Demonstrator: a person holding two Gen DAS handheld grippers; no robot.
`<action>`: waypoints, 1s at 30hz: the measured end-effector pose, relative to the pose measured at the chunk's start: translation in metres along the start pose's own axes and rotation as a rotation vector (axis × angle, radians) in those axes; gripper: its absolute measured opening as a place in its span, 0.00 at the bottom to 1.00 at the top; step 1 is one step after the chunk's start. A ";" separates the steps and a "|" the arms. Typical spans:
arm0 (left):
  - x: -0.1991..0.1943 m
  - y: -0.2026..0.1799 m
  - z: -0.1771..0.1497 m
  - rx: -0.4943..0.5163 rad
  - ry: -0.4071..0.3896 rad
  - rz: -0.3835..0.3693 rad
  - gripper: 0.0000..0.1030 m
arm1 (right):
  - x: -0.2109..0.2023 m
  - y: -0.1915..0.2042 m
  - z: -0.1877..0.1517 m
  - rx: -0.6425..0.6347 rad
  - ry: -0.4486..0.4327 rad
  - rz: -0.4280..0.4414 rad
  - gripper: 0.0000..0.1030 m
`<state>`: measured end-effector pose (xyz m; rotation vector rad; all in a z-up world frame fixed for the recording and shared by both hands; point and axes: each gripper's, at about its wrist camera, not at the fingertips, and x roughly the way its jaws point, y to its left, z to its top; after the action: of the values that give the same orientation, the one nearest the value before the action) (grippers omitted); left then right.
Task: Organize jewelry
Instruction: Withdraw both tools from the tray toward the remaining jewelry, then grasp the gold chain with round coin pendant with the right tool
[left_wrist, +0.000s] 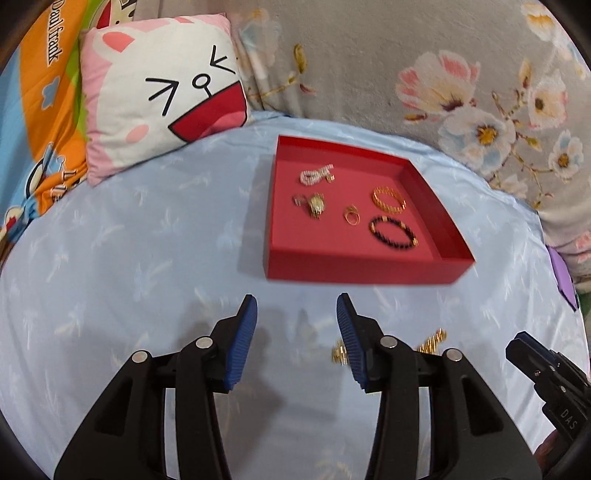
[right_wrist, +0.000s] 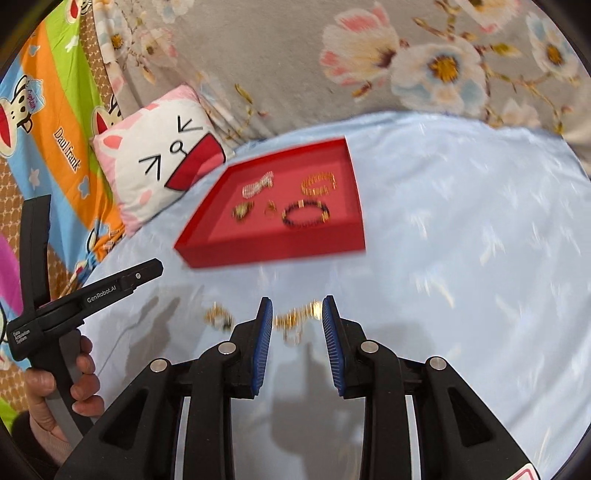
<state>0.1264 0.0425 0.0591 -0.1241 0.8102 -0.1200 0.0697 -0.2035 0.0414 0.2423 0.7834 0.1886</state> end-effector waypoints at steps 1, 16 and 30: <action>-0.002 -0.001 -0.006 -0.001 0.004 -0.002 0.42 | 0.000 0.000 -0.006 0.003 0.011 0.002 0.27; 0.010 -0.001 -0.056 -0.030 0.060 0.003 0.43 | 0.049 0.010 -0.008 -0.010 0.080 0.015 0.27; 0.018 0.014 -0.051 -0.057 0.067 0.009 0.43 | 0.091 0.013 0.005 -0.013 0.117 0.010 0.27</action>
<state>0.1024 0.0499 0.0087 -0.1704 0.8809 -0.0926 0.1353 -0.1686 -0.0129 0.2243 0.8973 0.2187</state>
